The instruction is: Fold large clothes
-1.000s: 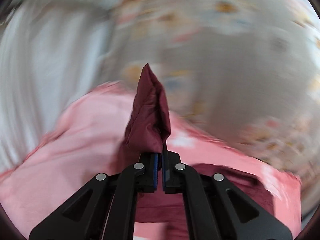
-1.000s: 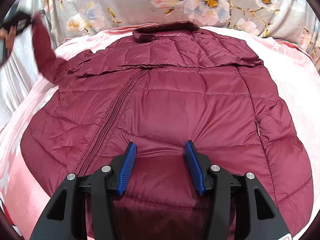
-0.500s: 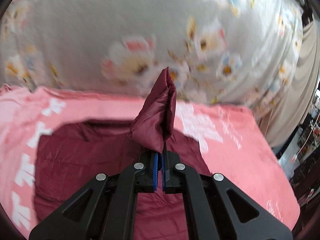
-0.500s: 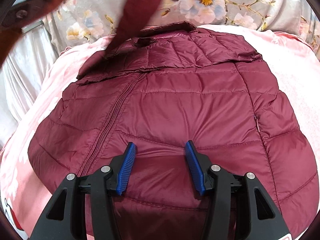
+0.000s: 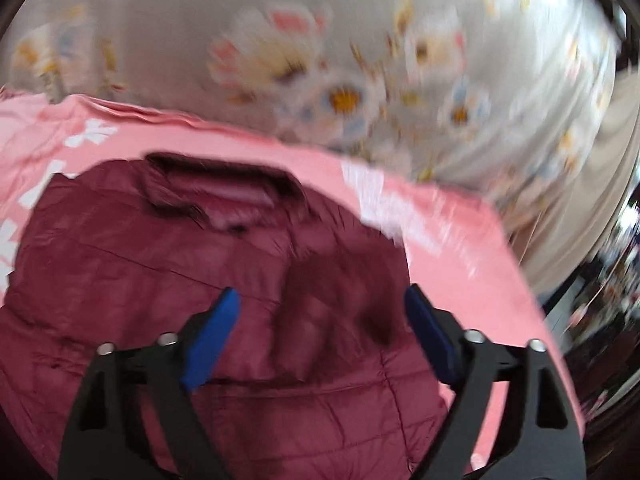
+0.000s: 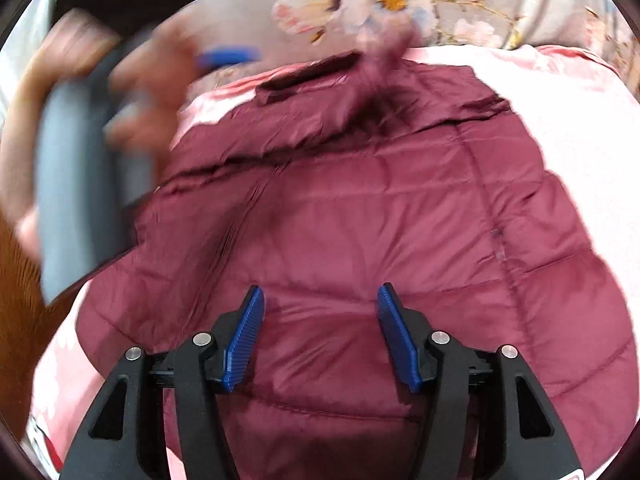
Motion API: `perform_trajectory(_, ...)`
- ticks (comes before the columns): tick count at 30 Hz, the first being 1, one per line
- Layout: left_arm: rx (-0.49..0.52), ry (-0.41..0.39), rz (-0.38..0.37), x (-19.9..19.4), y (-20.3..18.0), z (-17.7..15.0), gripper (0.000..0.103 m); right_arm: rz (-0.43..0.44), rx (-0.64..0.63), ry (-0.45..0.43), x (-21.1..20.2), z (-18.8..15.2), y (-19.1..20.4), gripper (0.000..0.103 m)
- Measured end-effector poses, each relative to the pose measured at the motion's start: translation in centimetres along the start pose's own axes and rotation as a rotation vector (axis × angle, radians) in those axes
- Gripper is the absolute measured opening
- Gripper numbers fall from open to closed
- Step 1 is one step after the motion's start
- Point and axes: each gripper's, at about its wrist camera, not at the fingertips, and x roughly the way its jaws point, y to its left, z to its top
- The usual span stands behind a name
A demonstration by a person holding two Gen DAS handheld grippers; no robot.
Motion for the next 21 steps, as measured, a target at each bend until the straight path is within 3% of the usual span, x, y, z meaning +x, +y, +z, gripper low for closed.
perform_trajectory(4,-0.123,-0.037,0.069,-3.1,6.7,1.4,0.089,-0.033,0.069,-0.076,-1.9,4.7,-2.8,0.061)
perform_trajectory(8,-0.336,-0.016,0.168,-4.0,16.0,1.0,0.087,-0.131,0.118,-0.127,-0.9,9.5,-6.0,0.061)
perform_trajectory(12,-0.569,0.017,0.177,-4.0,23.7,-0.6,0.080,-0.124,0.189,-0.077,2.8,12.8,-8.2,0.062)
perform_trajectory(16,-0.722,0.027,0.126,-3.4,27.7,-2.2,0.075,-0.129,0.265,-0.001,6.8,14.0,-9.1,0.061)
perform_trajectory(18,-0.777,0.021,0.098,-3.1,28.7,-2.6,0.066,-0.108,0.274,0.013,7.8,14.1,-8.9,0.034)
perform_trajectory(19,-0.792,0.021,0.087,-2.9,29.2,-2.6,0.059,-0.106,0.265,0.023,8.2,14.2,-8.5,0.012)
perform_trajectory(20,-0.796,0.023,0.078,-2.7,29.3,-2.4,0.055,-0.107,0.245,0.021,8.2,14.6,-7.7,0.004)
perform_trajectory(21,-0.795,0.027,0.079,-2.4,29.3,-2.0,0.043,-0.094,0.226,0.002,7.7,15.0,-7.0,0.003)
